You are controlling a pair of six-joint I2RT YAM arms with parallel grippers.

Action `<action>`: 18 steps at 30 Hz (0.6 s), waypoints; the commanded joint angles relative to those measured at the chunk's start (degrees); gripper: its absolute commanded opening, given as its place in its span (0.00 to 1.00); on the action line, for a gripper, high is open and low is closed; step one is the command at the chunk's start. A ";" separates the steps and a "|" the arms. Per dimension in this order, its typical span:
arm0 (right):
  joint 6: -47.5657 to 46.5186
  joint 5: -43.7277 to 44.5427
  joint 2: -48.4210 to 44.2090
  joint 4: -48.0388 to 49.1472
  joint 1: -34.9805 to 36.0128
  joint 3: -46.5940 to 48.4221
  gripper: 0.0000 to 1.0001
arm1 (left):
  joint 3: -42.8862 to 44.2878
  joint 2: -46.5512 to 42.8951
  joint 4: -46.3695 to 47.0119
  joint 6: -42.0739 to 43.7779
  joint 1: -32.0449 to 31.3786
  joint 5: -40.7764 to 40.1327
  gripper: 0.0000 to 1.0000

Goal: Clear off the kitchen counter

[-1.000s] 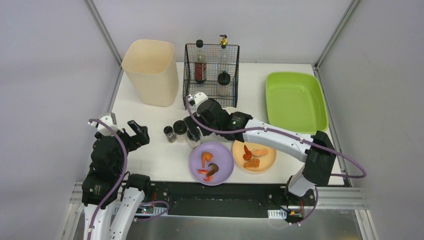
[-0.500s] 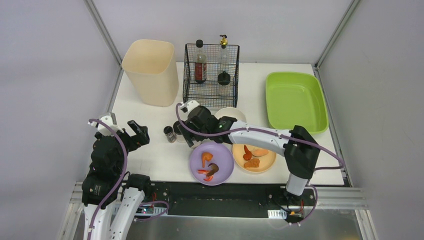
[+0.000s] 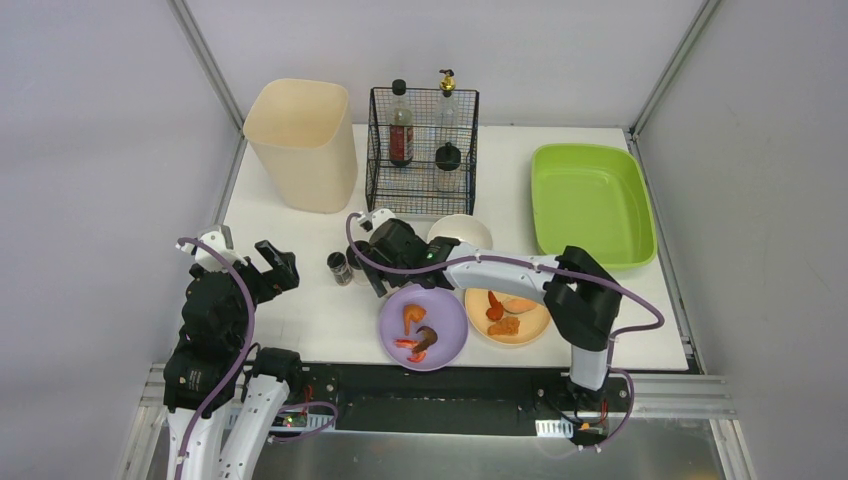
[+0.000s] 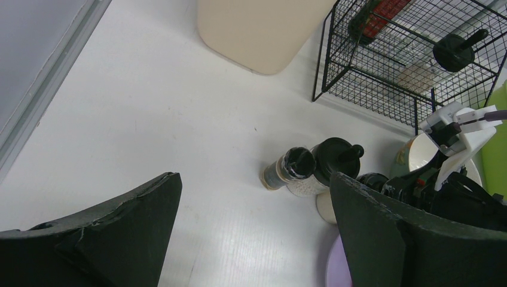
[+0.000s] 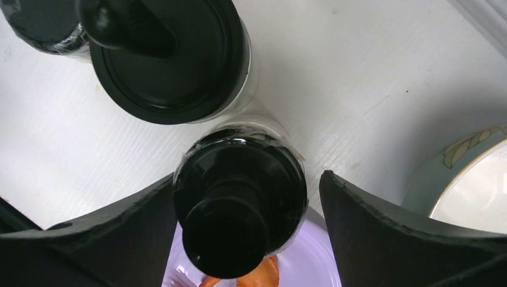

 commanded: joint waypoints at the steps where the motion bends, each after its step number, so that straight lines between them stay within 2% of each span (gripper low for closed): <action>1: 1.25 0.49 0.73 1.68 0.16 2.95 0.85 | -0.21 0.05 1.70 0.94 0.57 0.48 0.99; 7: 1.41 1.58 0.85 2.31 0.11 2.64 0.75 | -0.29 0.04 1.71 0.94 0.63 0.39 0.99; 14: 1.92 2.08 -0.50 1.79 0.24 2.50 0.54 | -0.25 0.12 1.71 0.93 0.63 0.48 0.99; 18: 2.33 3.16 -3.05 1.63 0.21 1.82 0.46 | -0.31 0.12 1.70 0.94 0.63 0.55 0.99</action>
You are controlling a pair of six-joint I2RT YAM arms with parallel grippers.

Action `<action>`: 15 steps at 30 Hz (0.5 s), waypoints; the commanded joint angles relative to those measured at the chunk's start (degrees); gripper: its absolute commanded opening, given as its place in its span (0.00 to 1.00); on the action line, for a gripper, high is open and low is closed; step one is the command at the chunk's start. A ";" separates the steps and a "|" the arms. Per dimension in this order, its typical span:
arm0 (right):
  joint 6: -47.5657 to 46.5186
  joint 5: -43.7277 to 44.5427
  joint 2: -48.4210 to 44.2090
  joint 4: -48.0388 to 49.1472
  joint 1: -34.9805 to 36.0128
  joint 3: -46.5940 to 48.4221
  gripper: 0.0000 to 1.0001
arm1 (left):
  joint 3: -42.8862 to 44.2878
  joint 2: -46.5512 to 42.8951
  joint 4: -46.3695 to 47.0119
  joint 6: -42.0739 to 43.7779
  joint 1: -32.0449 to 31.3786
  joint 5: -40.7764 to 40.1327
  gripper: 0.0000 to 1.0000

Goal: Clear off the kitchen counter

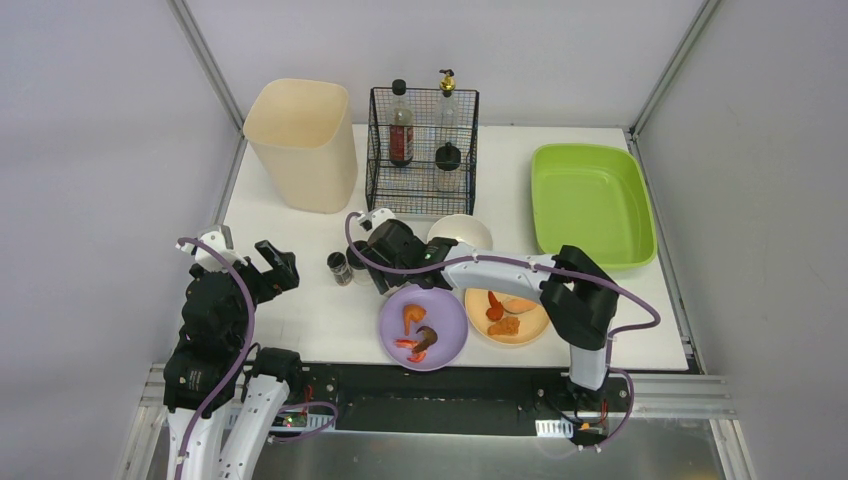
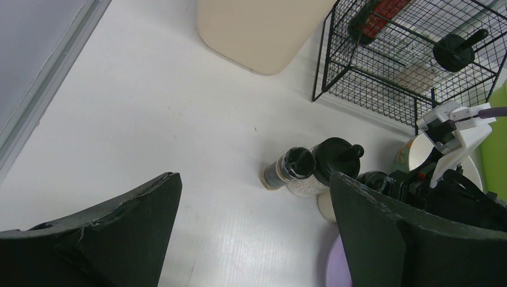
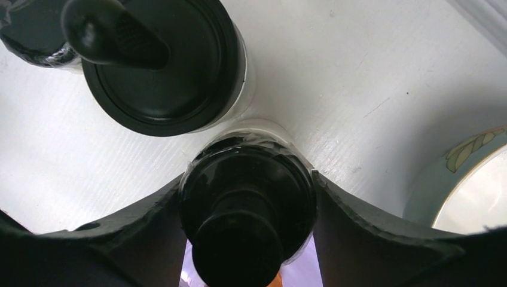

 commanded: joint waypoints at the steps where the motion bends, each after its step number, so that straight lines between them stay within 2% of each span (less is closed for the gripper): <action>1: 1.21 2.62 -4.96 0.82 0.24 1.26 0.45 | -0.25 0.21 1.73 0.94 0.63 0.54 0.99; 15: -2.17 8.68 -13.52 -1.98 0.03 2.98 0.43 | -0.19 0.58 1.73 0.83 0.61 1.00 0.99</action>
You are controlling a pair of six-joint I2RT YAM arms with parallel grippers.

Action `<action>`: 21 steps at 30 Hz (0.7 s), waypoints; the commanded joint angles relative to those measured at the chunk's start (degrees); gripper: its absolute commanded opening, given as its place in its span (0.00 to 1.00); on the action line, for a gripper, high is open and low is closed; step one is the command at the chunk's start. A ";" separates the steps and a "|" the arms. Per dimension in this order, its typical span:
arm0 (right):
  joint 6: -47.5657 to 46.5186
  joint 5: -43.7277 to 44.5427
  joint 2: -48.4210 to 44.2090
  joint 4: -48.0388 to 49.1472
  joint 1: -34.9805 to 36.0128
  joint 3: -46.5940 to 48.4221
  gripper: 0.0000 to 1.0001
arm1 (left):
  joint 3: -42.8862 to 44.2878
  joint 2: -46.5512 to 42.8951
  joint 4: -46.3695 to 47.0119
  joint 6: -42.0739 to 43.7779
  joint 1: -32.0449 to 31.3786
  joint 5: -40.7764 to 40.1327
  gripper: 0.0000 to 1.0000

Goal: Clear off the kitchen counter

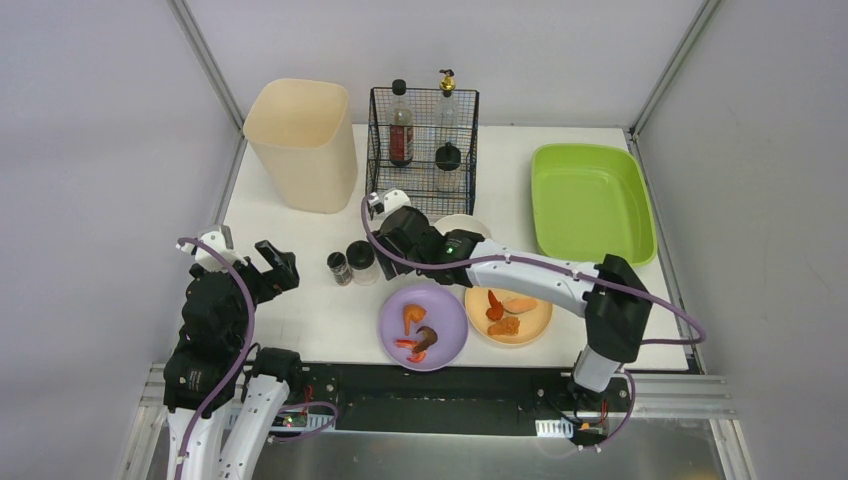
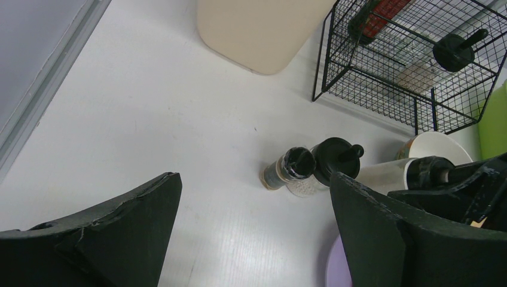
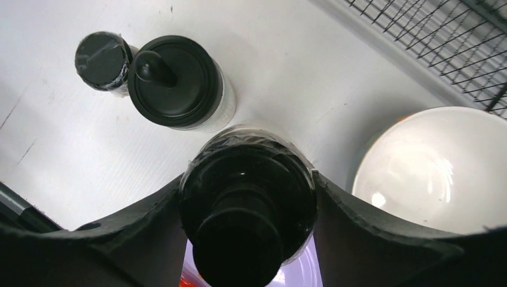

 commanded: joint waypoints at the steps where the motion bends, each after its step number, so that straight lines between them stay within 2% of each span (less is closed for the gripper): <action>1: -2.11 4.38 -5.33 0.94 -0.13 3.33 0.43 | -0.18 0.58 1.73 0.85 0.63 0.97 0.99; 12: -3.27 4.67 -5.40 0.77 -6.32 10.21 0.41 | -0.21 0.50 1.73 0.79 0.55 1.10 0.99; 21: -3.27 7.47 -0.59 3.40 -12.55 19.09 0.42 | -0.17 0.50 1.71 0.94 0.63 0.88 0.99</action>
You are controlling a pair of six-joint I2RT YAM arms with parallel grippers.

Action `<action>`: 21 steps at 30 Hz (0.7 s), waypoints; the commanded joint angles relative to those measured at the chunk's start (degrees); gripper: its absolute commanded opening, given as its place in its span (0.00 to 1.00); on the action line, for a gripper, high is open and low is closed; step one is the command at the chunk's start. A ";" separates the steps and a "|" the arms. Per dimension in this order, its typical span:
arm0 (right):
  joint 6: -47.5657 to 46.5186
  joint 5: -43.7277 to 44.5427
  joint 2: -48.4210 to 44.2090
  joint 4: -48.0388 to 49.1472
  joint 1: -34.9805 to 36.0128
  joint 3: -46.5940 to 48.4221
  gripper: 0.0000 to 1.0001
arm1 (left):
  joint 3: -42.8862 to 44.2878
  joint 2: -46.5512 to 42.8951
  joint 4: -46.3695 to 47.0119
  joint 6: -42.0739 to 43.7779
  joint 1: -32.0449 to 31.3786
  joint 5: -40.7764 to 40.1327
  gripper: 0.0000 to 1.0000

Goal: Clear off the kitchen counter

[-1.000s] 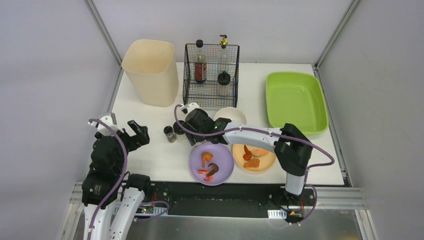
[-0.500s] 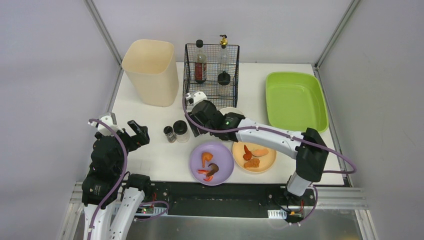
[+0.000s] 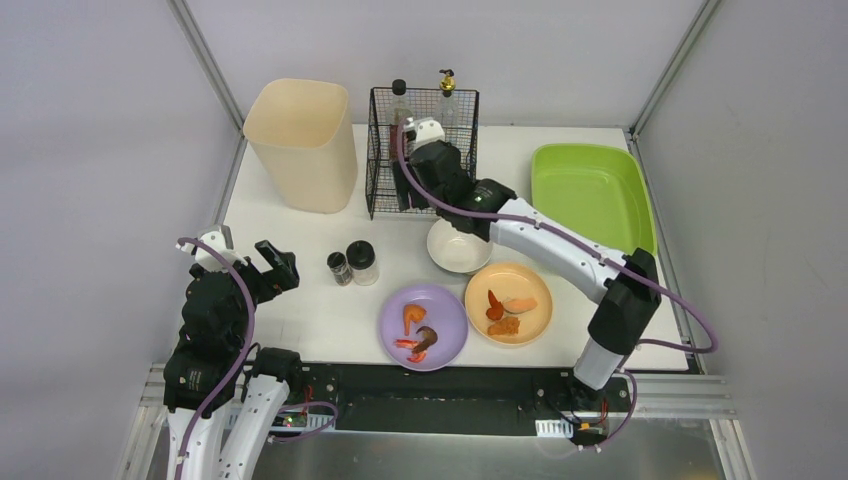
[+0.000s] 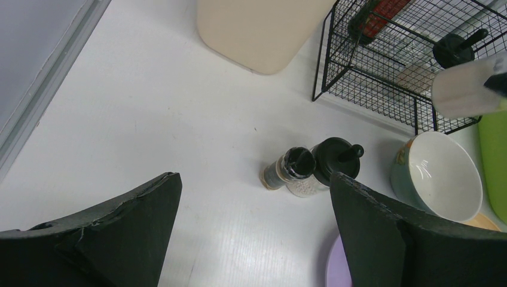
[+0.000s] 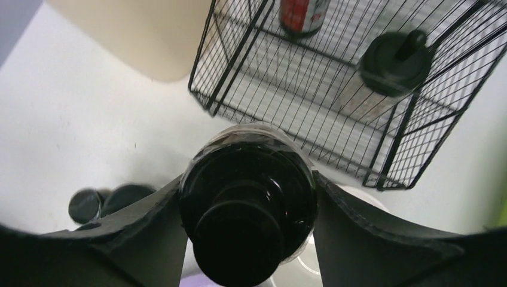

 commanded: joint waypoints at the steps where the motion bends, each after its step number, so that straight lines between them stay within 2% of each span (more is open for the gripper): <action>1: -1.89 4.63 1.72 6.64 -2.39 7.49 0.42 | -0.23 0.55 1.70 0.94 0.63 0.93 0.99; 10: -1.35 8.01 8.52 13.08 -6.27 14.57 0.42 | -0.20 0.81 1.73 1.02 0.56 1.03 0.99; 21: -1.70 6.97 19.14 13.13 -9.22 27.37 0.42 | -0.09 1.15 1.72 1.03 0.60 1.55 0.99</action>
